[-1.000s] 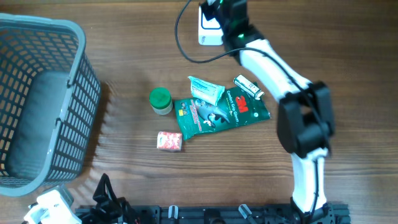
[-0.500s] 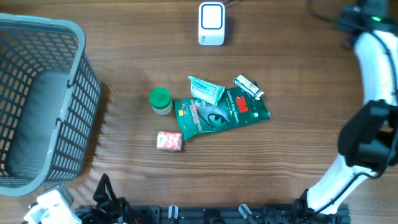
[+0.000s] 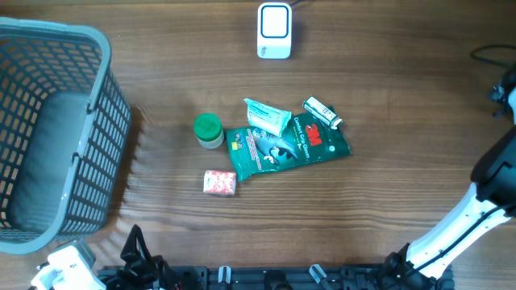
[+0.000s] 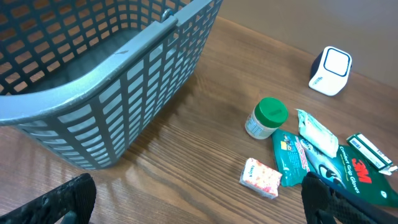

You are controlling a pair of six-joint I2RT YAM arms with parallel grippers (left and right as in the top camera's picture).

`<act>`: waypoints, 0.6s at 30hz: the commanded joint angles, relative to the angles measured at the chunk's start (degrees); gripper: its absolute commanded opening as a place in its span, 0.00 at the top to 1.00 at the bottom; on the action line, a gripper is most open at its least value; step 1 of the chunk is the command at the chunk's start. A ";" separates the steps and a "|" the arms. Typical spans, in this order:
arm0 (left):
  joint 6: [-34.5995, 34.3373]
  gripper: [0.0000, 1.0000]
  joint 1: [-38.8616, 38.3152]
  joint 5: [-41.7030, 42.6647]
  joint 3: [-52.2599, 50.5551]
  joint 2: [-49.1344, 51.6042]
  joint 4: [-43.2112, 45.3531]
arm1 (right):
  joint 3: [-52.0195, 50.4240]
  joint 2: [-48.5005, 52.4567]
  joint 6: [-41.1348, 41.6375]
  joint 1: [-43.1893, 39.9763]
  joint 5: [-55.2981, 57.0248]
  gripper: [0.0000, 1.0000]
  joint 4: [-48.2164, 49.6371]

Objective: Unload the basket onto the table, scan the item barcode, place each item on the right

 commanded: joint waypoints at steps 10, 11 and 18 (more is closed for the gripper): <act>-0.09 0.00 0.35 0.24 0.00 -0.26 0.17 | 1.20 -12.55 -7.65 28.76 -45.59 0.00 -25.79; -0.09 0.00 0.35 0.24 0.00 -0.26 0.17 | 1.20 -12.52 -10.03 32.33 -38.66 0.00 -27.02; -0.09 0.00 0.35 0.24 0.00 -0.26 0.20 | 1.20 -9.44 -22.05 45.24 -28.87 0.00 -28.17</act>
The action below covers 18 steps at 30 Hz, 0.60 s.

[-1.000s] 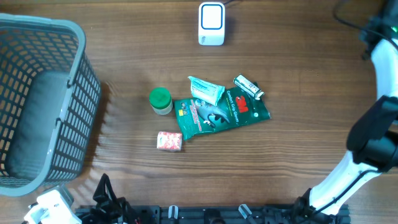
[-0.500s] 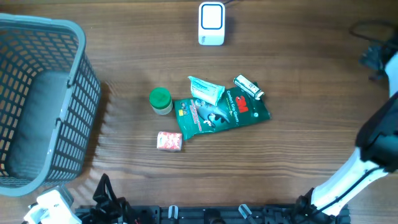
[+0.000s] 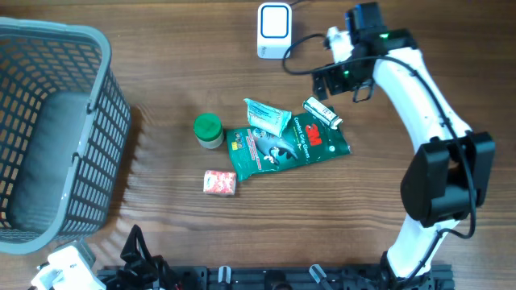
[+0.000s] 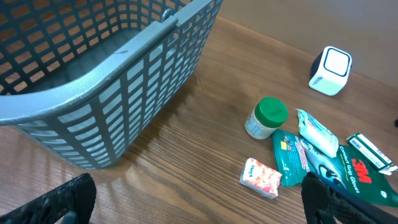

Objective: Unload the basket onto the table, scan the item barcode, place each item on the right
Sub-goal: 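Reach the right gripper to the pile and grasp the green AXE box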

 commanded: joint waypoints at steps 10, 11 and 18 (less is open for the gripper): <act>-0.09 0.00 0.35 0.24 0.00 -0.26 0.17 | 0.09 6.12 -8.96 1.16 -3.48 0.22 -4.94; -0.09 0.00 0.35 0.24 0.00 -0.26 0.15 | 0.09 6.12 -8.52 1.16 -3.48 0.23 -4.94; -0.11 0.00 0.35 0.24 0.00 -0.26 0.15 | 0.09 12.44 -7.74 1.22 0.50 0.25 -4.79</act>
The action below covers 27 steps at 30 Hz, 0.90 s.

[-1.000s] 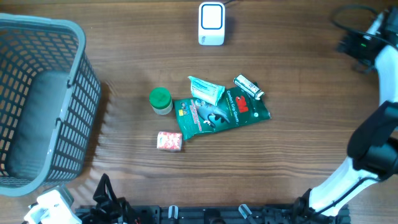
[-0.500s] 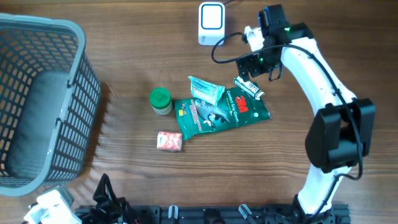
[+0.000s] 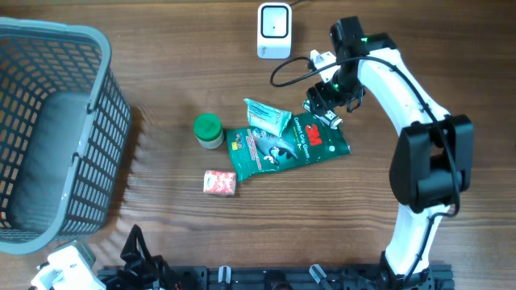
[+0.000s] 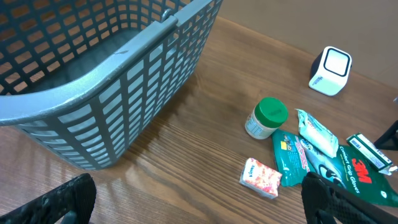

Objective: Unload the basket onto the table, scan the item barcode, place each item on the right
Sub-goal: 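Reach the right gripper to the pile and grasp the green AXE box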

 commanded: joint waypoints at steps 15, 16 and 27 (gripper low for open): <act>-0.09 0.00 0.35 0.24 0.00 -0.26 0.15 | 3.34 9.84 3.74 0.17 1.81 0.76 -1.27; -0.09 0.00 0.35 0.24 0.00 -0.26 0.15 | 5.42 9.57 3.74 0.02 0.81 0.76 -2.99; -0.09 0.00 0.35 0.24 0.00 -0.26 0.15 | 10.88 0.44 1.81 -0.07 -3.23 0.71 -7.69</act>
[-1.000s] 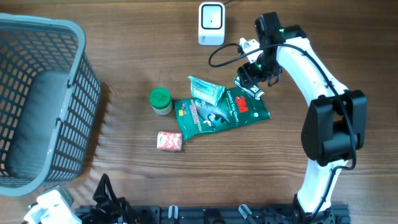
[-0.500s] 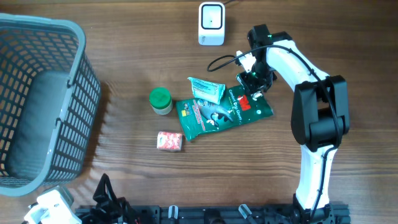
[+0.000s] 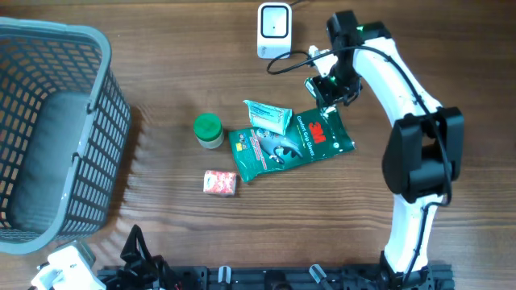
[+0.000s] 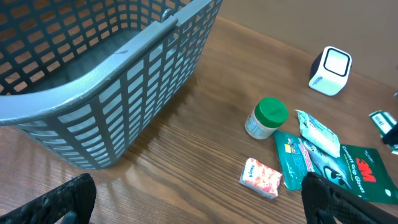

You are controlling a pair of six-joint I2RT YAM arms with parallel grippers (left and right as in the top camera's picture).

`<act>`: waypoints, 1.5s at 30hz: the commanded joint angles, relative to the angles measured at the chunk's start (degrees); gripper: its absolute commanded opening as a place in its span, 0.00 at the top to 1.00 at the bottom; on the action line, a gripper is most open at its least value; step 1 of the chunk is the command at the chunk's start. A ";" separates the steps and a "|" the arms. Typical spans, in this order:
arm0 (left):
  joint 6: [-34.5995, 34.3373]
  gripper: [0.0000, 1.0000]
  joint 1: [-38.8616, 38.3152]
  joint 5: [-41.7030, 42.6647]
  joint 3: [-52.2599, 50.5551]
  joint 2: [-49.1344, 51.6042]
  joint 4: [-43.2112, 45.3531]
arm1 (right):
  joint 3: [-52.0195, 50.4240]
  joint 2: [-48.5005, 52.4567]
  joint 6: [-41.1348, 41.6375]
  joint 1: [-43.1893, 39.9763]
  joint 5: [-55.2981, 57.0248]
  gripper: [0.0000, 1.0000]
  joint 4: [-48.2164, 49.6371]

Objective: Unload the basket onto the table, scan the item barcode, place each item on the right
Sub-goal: 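Reach the right gripper to the pile and grasp the green AXE box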

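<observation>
A white barcode scanner (image 3: 274, 31) stands at the table's far edge, also seen as the scanner (image 4: 329, 70) in the left wrist view. My right gripper (image 3: 326, 87) hangs just right of it, above the green 3M pack (image 3: 322, 135). It appears shut on a small white-and-black box (image 4: 380, 118), which is lifted off the table; from overhead the box is hidden under the gripper. My left gripper (image 4: 199, 211) is open near the front left edge, with only its dark fingertips (image 4: 68, 199) showing and nothing between them.
A grey mesh basket (image 3: 113, 105) fills the left side. In the middle lie a green-lidded jar (image 3: 208, 130), a white-teal wipes pack (image 3: 266, 117) and a pink tissue pack (image 3: 219, 183). The scanner's cable runs past the right arm.
My right gripper has moved up off the table and towards the scanner, and the small box has left its place beside the 3M pack. The 3M pack has shifted slightly. The left arm is still.
At first the right arm was at the right edge and the small box lay by the 3M pack. Then the gripper was over the table right of the scanner, then down at the box. Now the box is lifted off the table.
</observation>
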 commanded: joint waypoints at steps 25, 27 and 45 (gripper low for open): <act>-0.09 0.00 0.35 0.24 0.00 -0.26 0.17 | -16.63 -3.06 -3.19 -0.13 0.42 0.68 19.15; -0.09 0.00 0.35 0.24 0.00 -0.26 0.15 | -16.63 -3.06 -3.15 -0.13 0.42 0.70 18.82; -0.09 0.00 0.35 0.24 0.00 -0.26 0.15 | -8.41 -7.50 -5.18 -0.17 -12.22 0.77 8.74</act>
